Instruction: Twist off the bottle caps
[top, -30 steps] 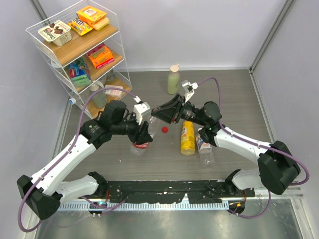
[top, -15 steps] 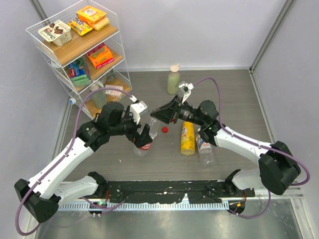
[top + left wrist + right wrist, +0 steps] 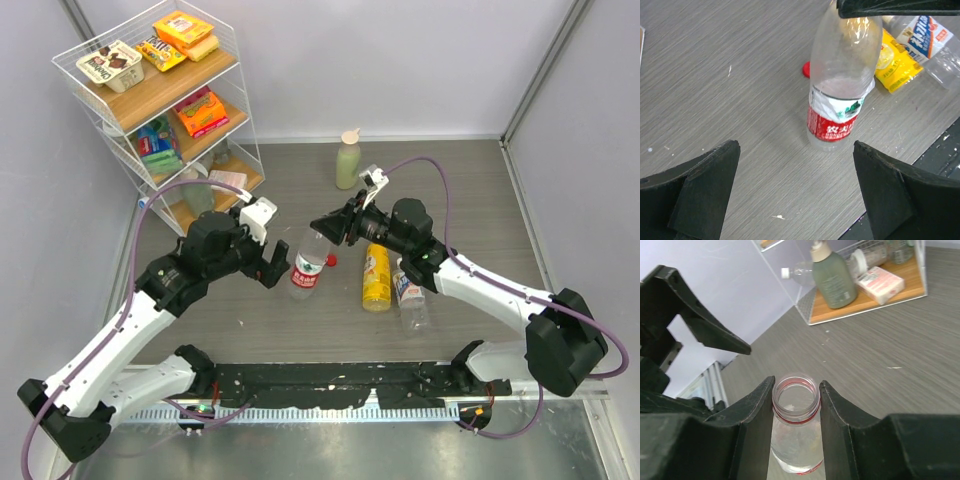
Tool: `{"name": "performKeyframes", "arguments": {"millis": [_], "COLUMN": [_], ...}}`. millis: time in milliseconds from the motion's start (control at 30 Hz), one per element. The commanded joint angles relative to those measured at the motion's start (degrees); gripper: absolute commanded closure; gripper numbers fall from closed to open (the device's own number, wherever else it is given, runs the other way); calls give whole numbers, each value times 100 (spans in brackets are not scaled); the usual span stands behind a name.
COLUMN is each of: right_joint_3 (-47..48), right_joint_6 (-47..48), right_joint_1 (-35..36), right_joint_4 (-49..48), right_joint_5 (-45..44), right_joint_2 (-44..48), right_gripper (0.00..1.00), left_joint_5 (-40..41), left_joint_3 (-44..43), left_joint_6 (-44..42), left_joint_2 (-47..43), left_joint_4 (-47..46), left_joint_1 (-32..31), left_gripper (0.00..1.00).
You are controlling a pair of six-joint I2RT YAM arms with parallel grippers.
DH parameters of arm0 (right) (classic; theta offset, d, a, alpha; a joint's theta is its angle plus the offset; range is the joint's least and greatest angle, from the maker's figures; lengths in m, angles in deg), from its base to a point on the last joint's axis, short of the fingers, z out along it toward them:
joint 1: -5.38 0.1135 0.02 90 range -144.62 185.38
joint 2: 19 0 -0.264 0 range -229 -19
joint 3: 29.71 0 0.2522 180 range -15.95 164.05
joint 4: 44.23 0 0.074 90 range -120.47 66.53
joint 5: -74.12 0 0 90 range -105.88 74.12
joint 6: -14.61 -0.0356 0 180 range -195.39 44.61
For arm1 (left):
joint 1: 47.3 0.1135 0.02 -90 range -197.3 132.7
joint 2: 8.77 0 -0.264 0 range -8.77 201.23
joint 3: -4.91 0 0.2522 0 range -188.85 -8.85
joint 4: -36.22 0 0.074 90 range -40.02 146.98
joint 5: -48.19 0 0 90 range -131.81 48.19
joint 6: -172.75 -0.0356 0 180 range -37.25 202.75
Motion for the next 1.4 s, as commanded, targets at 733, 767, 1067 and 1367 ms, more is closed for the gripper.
{"name": "performKeyframes", "arguments": {"millis": [733, 767, 1067, 1367], "right_joint_3": [1376, 1385, 1877, 2229], "right_joint_6": [2715, 2716, 2856, 2891], "right_joint_1": [588, 606, 641, 641], "right_joint_4": [210, 114, -54, -98], "right_joint_5": [-2749, -2880, -3145, -3312], "right_joint_2": [-653, -758, -1427, -2068], "right_gripper": [98, 98, 98, 98], "left_joint_5": [969, 961, 943, 952], "left_joint_3": [-60, -51, -51, -51], "left_joint_6": [189, 180, 171, 171], "left_joint_2": [182, 182, 191, 226], "left_joint_4": [-52, -52, -26, -8], "left_joint_1": [3, 12, 12, 12], "left_gripper": [0, 0, 0, 0]}}
